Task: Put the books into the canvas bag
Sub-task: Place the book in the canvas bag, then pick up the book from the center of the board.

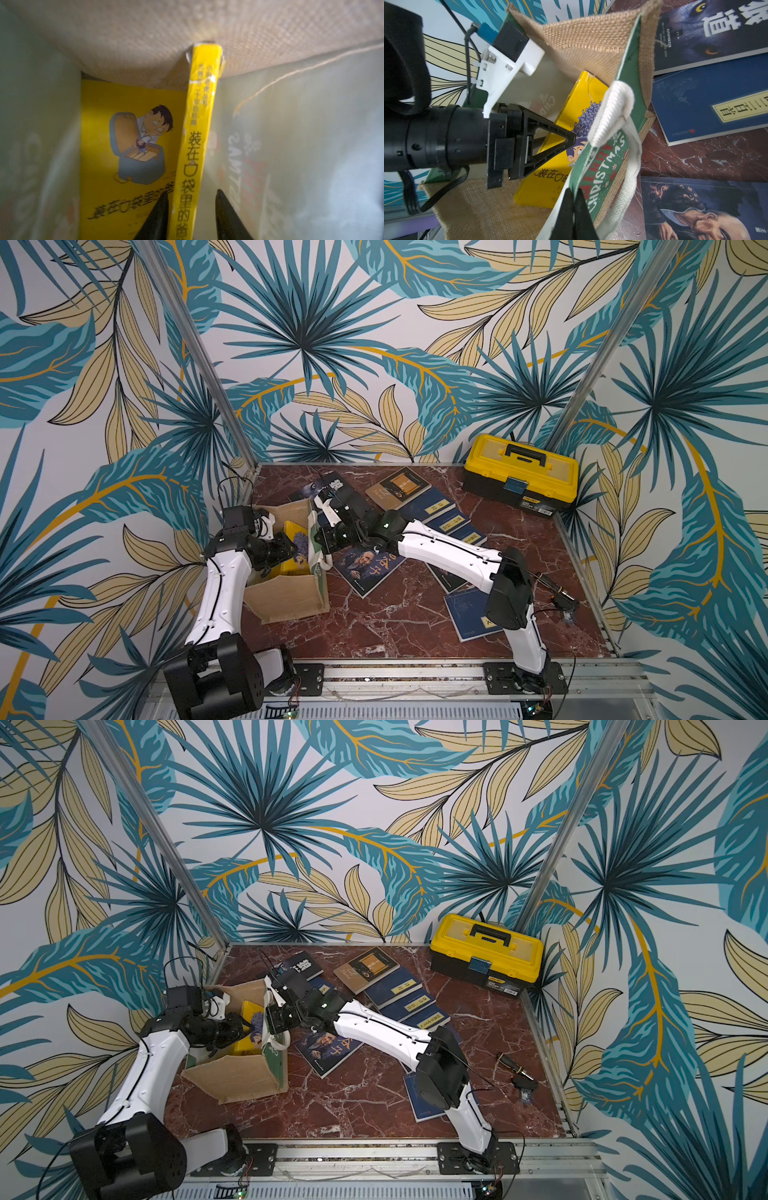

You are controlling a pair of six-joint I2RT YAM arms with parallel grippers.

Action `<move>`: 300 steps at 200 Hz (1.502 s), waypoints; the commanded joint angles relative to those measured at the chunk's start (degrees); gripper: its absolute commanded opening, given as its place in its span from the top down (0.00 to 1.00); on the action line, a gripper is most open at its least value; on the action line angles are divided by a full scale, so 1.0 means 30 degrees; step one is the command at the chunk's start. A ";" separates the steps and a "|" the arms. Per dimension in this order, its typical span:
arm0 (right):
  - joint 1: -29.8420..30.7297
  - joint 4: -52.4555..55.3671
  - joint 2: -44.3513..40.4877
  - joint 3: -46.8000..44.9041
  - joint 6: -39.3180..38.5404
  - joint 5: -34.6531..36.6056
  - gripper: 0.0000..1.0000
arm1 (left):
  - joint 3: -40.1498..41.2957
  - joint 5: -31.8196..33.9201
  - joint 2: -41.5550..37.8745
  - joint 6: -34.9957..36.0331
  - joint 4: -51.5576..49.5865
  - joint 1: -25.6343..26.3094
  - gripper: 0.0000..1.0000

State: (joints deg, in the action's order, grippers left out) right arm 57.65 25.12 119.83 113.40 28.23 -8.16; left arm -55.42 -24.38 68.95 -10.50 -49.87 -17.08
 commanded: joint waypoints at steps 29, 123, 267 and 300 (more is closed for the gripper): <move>0.0015 -0.0523 -0.0672 -0.0386 -0.0093 0.0030 1.00 | -0.2476 0.1913 -0.2081 0.0951 -0.0487 -0.0107 0.49; 0.0003 -0.0262 -0.0826 -0.0287 -0.0002 0.0407 0.71 | -0.3332 -0.1248 -0.4257 -0.0668 -0.0487 0.0423 0.63; -0.2770 -0.0039 -0.8238 -1.0770 0.5014 0.5482 0.43 | -0.8743 0.7096 0.1042 -0.2849 0.0085 1.3953 0.51; -0.3718 -0.2075 -0.9033 -1.4888 0.8540 0.3871 0.43 | -0.9012 0.5600 0.5102 -0.3526 0.0675 1.4784 0.45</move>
State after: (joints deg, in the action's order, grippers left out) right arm 47.64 22.31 94.11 75.22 43.46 5.98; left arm -80.44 -7.64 77.71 -19.14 -49.54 26.20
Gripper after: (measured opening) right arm 0.567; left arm 0.532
